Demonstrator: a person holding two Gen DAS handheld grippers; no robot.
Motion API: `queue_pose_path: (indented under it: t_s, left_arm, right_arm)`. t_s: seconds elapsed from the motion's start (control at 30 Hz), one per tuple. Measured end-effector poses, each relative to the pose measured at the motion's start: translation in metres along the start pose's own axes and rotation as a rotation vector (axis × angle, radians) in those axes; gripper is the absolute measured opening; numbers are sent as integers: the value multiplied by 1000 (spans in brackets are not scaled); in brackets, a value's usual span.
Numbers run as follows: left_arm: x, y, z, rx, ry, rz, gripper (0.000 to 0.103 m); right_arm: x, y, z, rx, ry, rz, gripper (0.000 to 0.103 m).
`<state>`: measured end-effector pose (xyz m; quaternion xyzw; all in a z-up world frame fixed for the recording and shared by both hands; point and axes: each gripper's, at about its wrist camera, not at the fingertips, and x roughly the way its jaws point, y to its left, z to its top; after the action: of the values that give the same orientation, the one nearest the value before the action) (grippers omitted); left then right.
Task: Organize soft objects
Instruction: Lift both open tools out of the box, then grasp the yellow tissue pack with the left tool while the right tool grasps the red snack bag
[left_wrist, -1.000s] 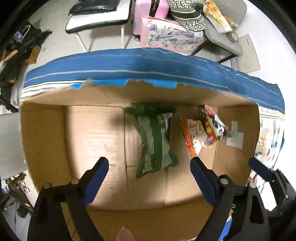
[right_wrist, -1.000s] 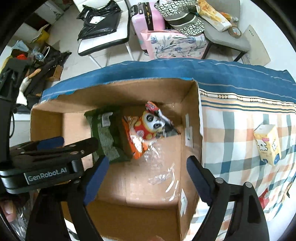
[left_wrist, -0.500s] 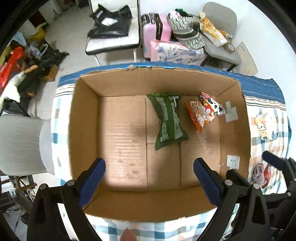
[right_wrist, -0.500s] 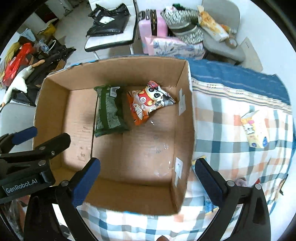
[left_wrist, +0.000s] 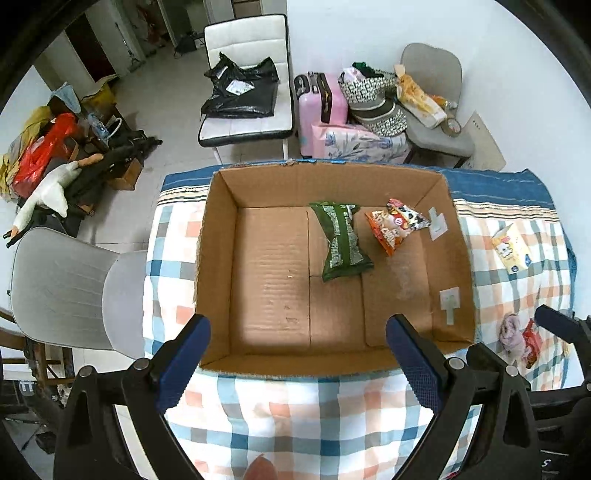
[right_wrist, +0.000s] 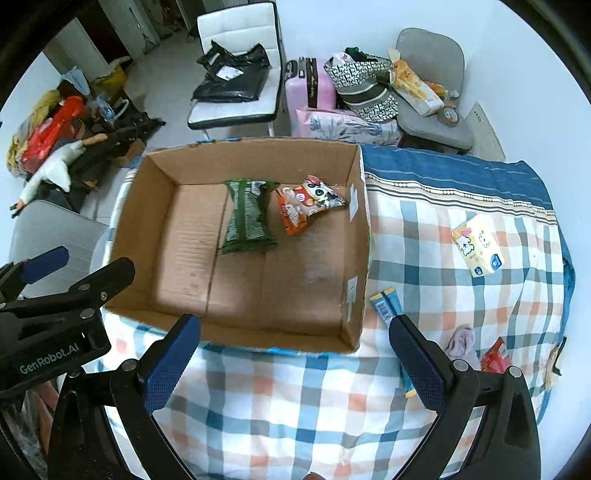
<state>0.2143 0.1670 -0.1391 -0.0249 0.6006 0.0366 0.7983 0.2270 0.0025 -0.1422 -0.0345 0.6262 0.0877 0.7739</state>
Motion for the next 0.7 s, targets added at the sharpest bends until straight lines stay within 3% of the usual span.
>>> queue_pose_path:
  t_s: [0.2, 0.37, 0.53, 0.7]
  left_arm:
    - [-22, -14, -12, -3, -26, 8, 97]
    - [-36, -50, -18, 5, -43, -13, 97]
    - [-34, -124, -10, 74, -19, -82, 97]
    - [-7, -213, 15, 123, 59, -198, 97]
  right_arm:
    - [-29, -19, -12, 46, -47, 73, 103]
    - [-51, -70, -22, 130, -83, 117, 103]
    - [-59, -160, -44, 251, -83, 79, 103]
    - [-46, -264, -70, 407, -50, -3, 103]
